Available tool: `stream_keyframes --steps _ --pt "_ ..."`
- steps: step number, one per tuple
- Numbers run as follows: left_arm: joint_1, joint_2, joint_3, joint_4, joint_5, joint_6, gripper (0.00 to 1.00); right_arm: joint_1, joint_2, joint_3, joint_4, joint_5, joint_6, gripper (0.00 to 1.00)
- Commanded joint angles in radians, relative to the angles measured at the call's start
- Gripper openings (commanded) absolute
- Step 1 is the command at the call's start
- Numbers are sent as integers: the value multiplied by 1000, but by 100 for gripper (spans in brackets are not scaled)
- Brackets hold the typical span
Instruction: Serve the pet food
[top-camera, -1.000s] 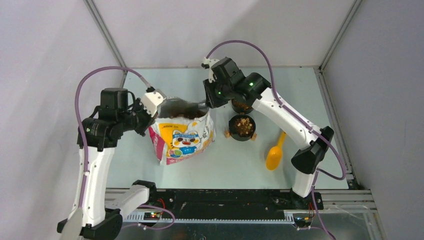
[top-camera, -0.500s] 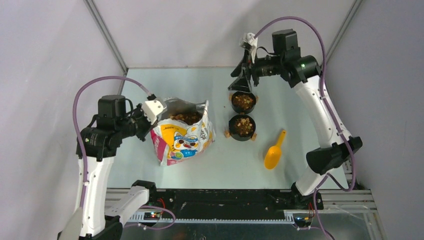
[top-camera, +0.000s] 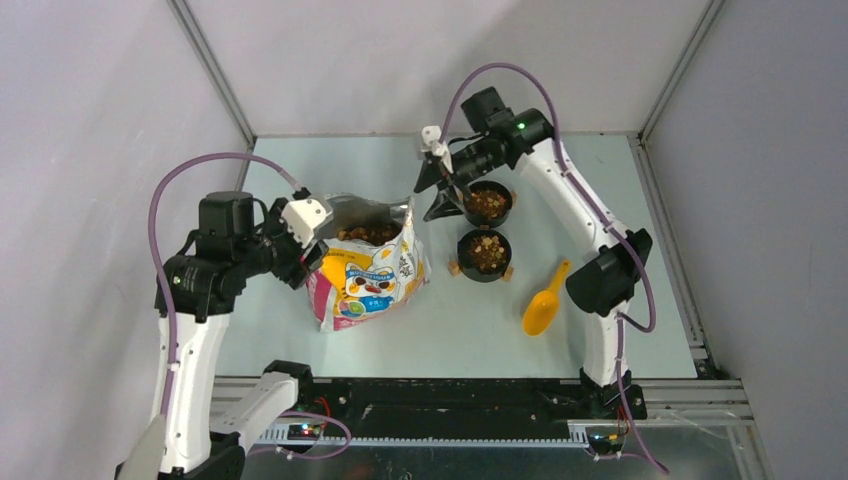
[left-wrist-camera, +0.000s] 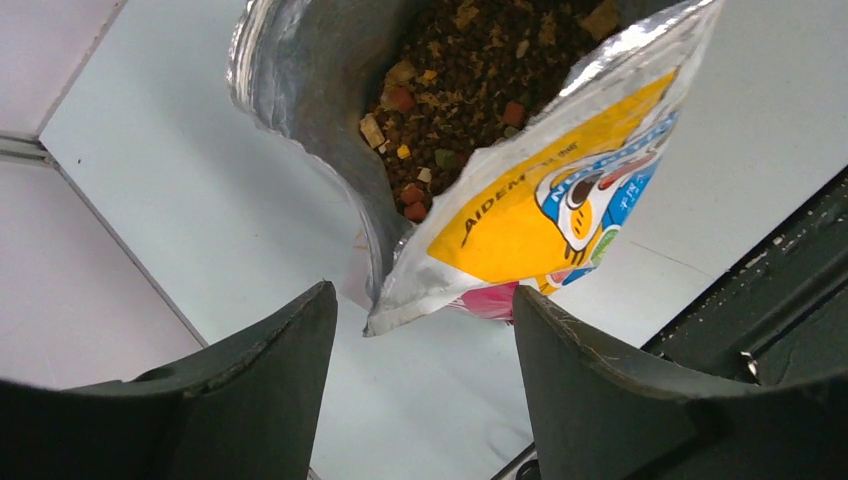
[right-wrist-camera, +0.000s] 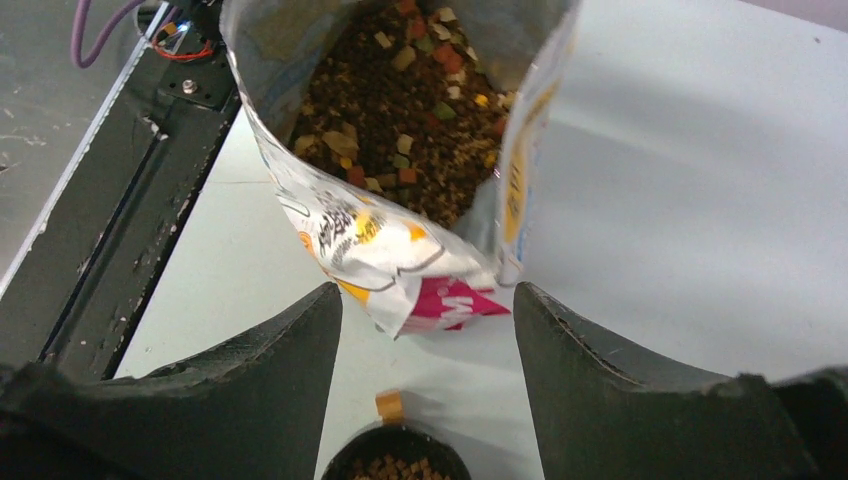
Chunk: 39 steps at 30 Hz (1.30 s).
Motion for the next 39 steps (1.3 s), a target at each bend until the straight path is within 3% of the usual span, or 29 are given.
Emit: stream_keyframes --steps 1,10,19,22,23,25,28,33,39 --pt "4 15 -35 92 -42 -23 71 32 20 48 -4 3 -66 66" --pt "4 27 -117 166 -12 -3 66 84 38 3 96 80 48 61" --pt "4 30 -130 169 20 27 42 105 59 -23 297 141 268 56" --pt "4 27 -142 167 21 40 36 115 73 -11 318 184 287 36" --pt "4 25 -143 163 18 60 28 115 74 -9 317 198 295 20" --pt "5 24 -138 142 -7 105 13 105 63 -13 306 212 302 1" --pt "36 16 -103 89 -36 173 1 69 -13 -65 305 221 357 0" --pt "245 11 -34 -13 44 327 0 6 -254 -273 362 206 409 0" --pt "288 16 -62 -53 122 356 0 -25 -374 -400 353 236 363 0"
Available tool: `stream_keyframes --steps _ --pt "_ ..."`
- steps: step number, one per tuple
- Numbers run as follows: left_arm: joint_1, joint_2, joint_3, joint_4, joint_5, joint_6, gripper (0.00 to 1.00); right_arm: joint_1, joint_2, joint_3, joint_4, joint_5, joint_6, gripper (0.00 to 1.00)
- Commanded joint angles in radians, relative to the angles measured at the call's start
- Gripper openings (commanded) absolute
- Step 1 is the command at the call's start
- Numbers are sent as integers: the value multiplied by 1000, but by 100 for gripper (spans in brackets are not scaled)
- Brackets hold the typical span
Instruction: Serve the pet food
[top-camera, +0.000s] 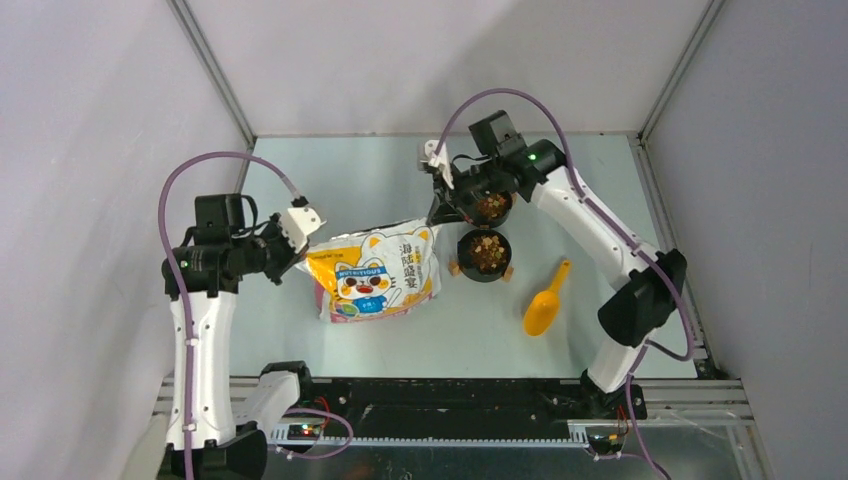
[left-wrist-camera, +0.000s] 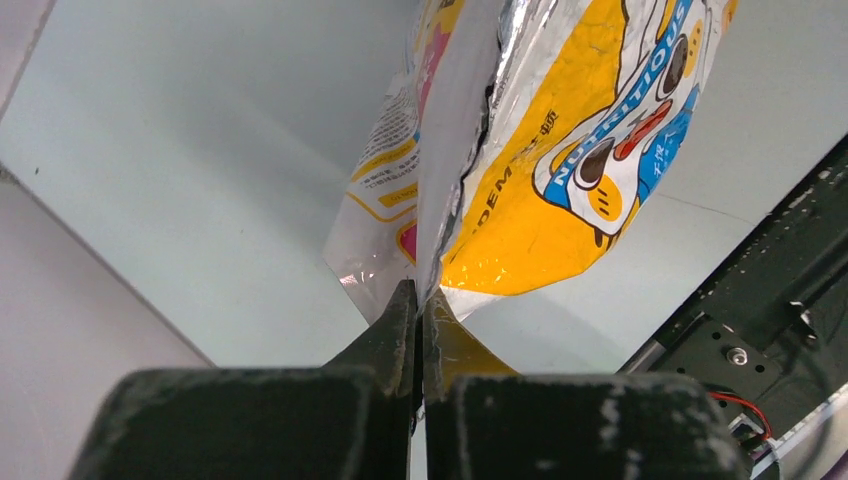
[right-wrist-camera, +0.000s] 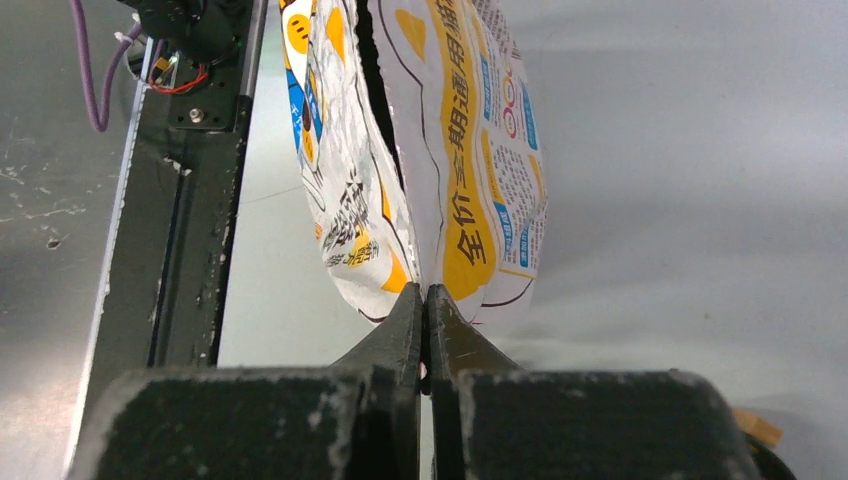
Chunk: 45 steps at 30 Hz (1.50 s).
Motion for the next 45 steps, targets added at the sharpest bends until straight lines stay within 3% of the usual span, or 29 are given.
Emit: stream_keyframes --steps 1,9,16,19,23,28,33,39,41,44,45 --pt "49 -25 36 -24 -23 68 0 -80 -143 -4 36 54 -4 0" --pt "49 -32 60 -88 84 162 0 -41 -182 -47 -12 37 -75 0" --pt "48 -45 57 -114 91 240 2 15 -183 -54 -38 81 -160 0" --pt "40 -69 18 -61 143 222 36 29 -180 -50 -39 83 -161 0" --pt "-42 -112 -31 106 135 113 64 43 -175 -41 -41 88 -159 0" --pt "-223 -88 -48 257 24 16 72 47 -172 -30 -46 88 -163 0" --pt "-267 -3 -22 275 -25 27 74 48 -184 -33 -49 83 -162 0" --pt "-284 83 26 199 -23 87 69 41 -200 -40 -56 83 -170 0" --pt "-284 99 43 169 -8 113 56 37 -203 -50 -58 85 -176 0" --pt "-284 122 86 104 -1 133 14 28 -210 -63 -65 84 -181 0" --pt "-284 123 93 82 -5 142 8 20 -217 -70 -71 82 -183 0"
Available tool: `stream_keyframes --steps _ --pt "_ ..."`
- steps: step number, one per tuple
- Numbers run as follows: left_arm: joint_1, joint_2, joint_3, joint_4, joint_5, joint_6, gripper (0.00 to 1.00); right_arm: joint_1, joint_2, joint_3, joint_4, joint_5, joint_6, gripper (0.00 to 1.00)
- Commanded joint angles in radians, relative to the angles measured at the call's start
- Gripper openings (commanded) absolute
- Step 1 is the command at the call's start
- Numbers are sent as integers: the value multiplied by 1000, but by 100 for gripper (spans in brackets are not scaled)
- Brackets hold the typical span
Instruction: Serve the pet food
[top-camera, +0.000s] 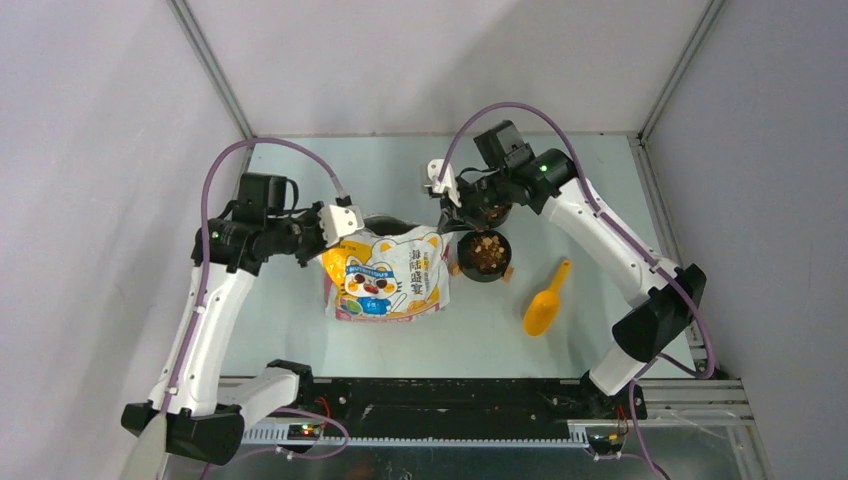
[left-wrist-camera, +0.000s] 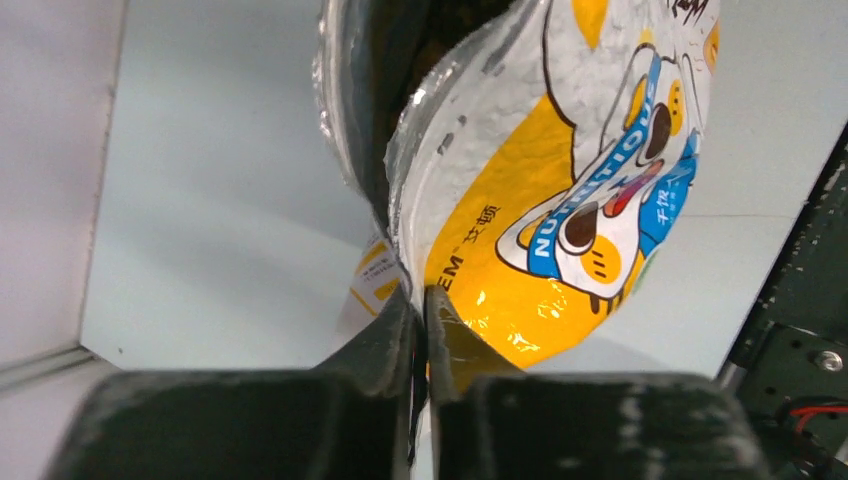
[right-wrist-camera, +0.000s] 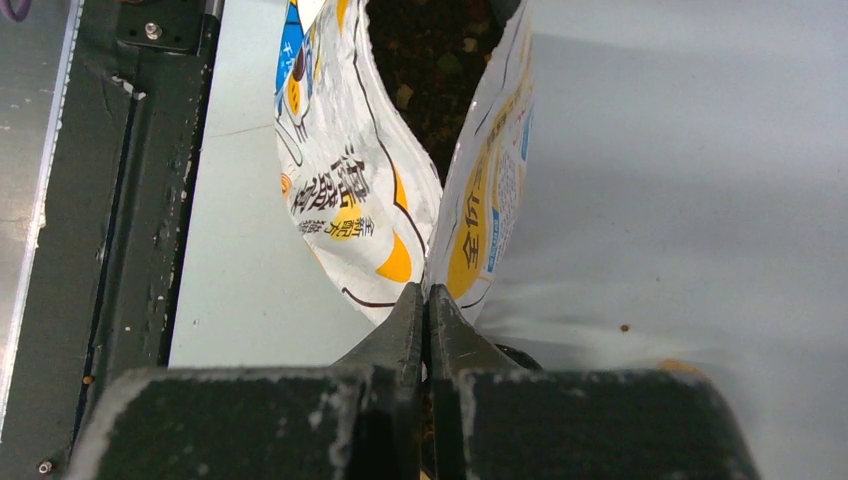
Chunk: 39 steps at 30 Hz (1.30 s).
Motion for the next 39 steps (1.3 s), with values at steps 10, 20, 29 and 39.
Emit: stream_keyframes --steps 10,20,29,39 --pt "89 -54 88 -134 -14 71 0 -111 -213 -142 131 -39 0 0" --pt "60 -64 101 -128 57 -22 0 43 -144 -99 130 -20 -25 29" --pt "54 -83 101 -123 71 -40 0 129 -48 -38 175 23 29 51" --pt "54 -99 100 -133 57 -38 0 153 -6 -45 243 124 92 29"
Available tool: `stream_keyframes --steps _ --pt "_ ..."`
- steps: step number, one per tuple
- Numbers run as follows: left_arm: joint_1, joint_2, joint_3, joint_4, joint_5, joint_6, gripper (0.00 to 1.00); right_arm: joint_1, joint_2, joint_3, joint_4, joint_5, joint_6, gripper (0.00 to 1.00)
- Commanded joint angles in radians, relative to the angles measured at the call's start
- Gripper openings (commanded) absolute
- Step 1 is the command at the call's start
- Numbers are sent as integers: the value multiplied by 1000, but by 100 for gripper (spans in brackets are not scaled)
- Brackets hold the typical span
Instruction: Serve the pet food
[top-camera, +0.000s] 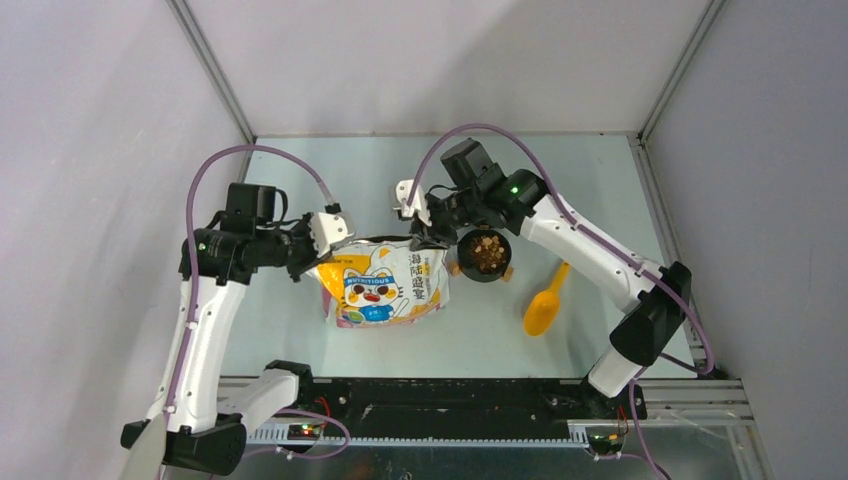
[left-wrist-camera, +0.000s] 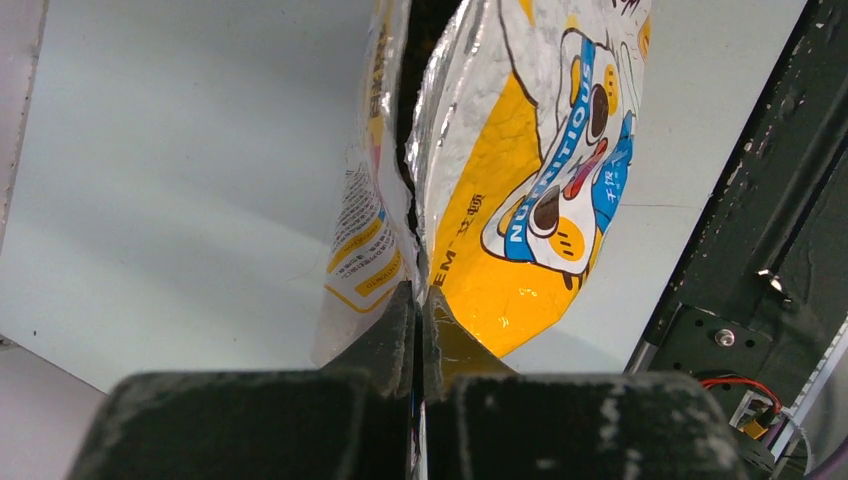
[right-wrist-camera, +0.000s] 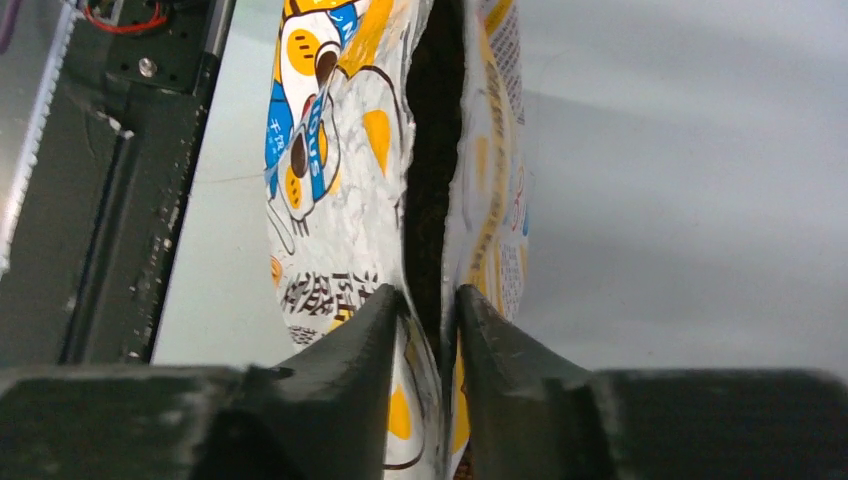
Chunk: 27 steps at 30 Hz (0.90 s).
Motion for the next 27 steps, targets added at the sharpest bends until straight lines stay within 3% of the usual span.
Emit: stream_keyframes --steps 1,3,4,10,13,15,16,19,25,27 --pt "7 -55 69 14 -13 4 0 -8 -18 20 56 55 26 20" --pt "8 -56 70 -4 -43 30 0 -29 -44 1 55 53 23 3" --pt "10 -58 69 -10 -52 41 0 -39 -64 -5 54 49 18 1" --pt "51 -18 95 -67 -6 75 0 -93 -96 -6 -6 5 -18 0" --pt "4 -11 81 -16 18 38 0 -70 -97 -7 0 -2 -23 0" --pt "-54 -33 46 63 1 -2 22 -53 -90 1 3 -8 -21 0" --pt "-74 -40 15 96 -5 -29 40 -44 -84 8 6 -10 -16 0" --pt "-159 -56 -32 253 -35 -75 57 -34 -70 23 22 -15 7 0" --pt "-205 17 -19 307 -30 -68 55 -32 -74 45 29 -19 26 0" --pt "-213 33 -15 308 -20 -57 52 -32 -76 43 23 -27 21 7"
